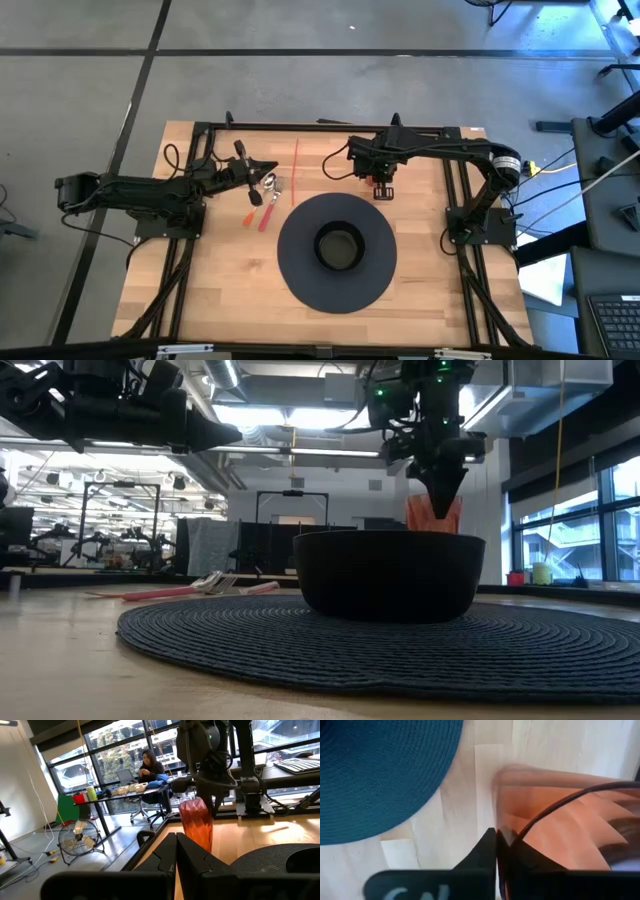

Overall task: Pick & Place Utensil
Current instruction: Put the orange cup to the top right of the black bowl on the blue mat

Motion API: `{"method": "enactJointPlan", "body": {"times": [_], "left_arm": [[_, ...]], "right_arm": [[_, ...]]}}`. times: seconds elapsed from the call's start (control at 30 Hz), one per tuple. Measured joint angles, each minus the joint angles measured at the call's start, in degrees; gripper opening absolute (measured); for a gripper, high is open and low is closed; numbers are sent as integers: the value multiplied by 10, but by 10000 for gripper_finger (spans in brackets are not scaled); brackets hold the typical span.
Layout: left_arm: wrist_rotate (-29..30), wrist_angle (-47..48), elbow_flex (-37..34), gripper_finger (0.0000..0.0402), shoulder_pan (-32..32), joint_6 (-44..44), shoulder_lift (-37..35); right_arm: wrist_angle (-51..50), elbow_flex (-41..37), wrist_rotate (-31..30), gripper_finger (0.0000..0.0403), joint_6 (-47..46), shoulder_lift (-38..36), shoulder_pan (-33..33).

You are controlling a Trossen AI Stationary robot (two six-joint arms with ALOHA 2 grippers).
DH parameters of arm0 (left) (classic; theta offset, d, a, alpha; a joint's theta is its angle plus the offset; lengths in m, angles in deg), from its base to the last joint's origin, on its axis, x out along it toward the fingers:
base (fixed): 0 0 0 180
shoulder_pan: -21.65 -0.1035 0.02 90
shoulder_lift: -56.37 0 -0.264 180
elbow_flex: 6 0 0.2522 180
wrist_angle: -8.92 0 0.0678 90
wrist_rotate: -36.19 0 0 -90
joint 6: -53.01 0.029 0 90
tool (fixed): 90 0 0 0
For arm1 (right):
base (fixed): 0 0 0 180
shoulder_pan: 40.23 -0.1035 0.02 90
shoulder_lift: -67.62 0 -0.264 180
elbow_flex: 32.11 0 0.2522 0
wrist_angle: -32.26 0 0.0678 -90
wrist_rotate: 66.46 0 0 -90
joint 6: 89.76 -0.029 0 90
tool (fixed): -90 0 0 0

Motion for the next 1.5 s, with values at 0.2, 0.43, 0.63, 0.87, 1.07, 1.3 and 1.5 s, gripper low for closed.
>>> {"method": "enactJointPlan", "body": {"times": [0.2, 0.43, 0.63, 0.87, 1.07, 1.3, 1.5], "left_arm": [[0, 0, 0, 4, 0, 0, 0], [0, 0, 0, 4, 0, -1, 0], [0, 0, 0, 4, 0, -2, 0], [0, 0, 0, 4, 0, -12, 0], [0, 0, 0, 4, 0, -11, 0], [0, 0, 0, 4, 0, -14, 0], [0, 0, 0, 4, 0, -15, 0]], "right_arm": [[-34, 8, 0, 11, -2, -27, -1], [-96, 36, 6, 13, -51, -68, -51], [-119, 36, 19, 10, -101, -83, -123], [-94, 21, 22, 10, -104, -83, -202], [-88, -6, 30, 10, -128, -83, -229], [-47, -52, 50, 10, -131, -83, -238], [-10, -77, 65, 10, -131, -82, -238]]}}
